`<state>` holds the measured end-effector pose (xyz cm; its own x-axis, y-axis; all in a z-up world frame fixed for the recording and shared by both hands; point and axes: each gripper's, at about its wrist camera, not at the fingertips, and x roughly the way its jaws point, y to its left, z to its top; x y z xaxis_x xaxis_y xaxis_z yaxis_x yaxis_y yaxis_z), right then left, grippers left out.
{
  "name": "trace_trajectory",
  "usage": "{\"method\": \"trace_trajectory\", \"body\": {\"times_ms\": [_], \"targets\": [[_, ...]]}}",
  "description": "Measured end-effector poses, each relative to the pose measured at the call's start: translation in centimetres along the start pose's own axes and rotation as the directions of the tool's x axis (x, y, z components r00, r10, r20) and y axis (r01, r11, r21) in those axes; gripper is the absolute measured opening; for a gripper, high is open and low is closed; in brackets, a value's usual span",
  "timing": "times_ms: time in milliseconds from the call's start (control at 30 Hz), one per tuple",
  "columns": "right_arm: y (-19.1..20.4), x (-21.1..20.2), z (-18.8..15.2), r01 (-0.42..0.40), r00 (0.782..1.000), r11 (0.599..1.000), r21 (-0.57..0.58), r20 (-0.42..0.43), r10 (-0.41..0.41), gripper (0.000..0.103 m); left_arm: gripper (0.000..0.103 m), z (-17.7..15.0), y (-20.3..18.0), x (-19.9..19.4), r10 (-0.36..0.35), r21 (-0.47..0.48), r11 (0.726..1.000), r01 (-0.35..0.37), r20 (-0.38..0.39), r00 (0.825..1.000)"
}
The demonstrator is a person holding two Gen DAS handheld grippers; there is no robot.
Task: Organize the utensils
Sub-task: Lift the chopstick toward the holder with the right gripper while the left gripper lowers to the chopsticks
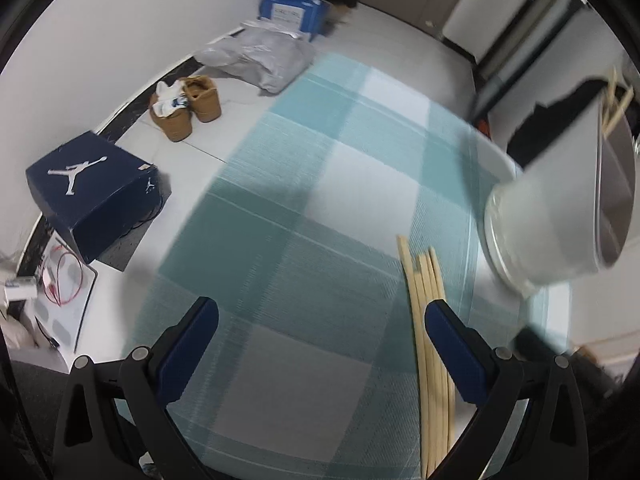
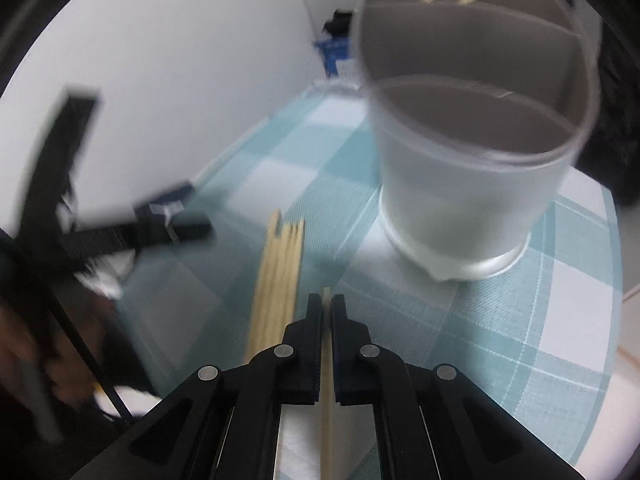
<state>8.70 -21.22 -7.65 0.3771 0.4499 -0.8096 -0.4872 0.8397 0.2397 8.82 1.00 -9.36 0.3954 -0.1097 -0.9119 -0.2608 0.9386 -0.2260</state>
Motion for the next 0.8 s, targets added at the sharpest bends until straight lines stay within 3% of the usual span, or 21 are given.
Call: {"method": "trace_trajectory", "body": {"times_ms": [233, 400, 467, 800], "targets": [[-2.5, -3.8, 0.3, -0.083, 0.991, 0.989, 0.123, 0.117, 0.069, 0.003, 0.101, -0.7, -1.8, 1.0, 0.084, 0.119, 0.990, -0.081, -0.013, 0.996], [-4.0, -5.9, 0.4, -0.133, 0.977, 0.975, 0.180, 0.187, 0.099, 0.003, 0.101, -0.7, -1.6, 1.6, 0.112, 0.134, 0.985, -0.106, -0.040, 0.993], [-4.1, -6.4, 0.3, -0.126, 0.975, 0.976, 0.178, 0.205, 0.089, 0.003, 0.102, -0.8, -2.1, 1.9, 0.146, 0.176, 0.975, -0.136, -0.043, 0.988], [-4.2, -7.2, 0.2, -0.122, 0.970, 0.977, 0.173, 0.231, 0.080, 0.003, 0.102, -0.7, -2.0, 2.0, 0.163, 0.196, 0.970, -0.146, -0.075, 0.984]]}}
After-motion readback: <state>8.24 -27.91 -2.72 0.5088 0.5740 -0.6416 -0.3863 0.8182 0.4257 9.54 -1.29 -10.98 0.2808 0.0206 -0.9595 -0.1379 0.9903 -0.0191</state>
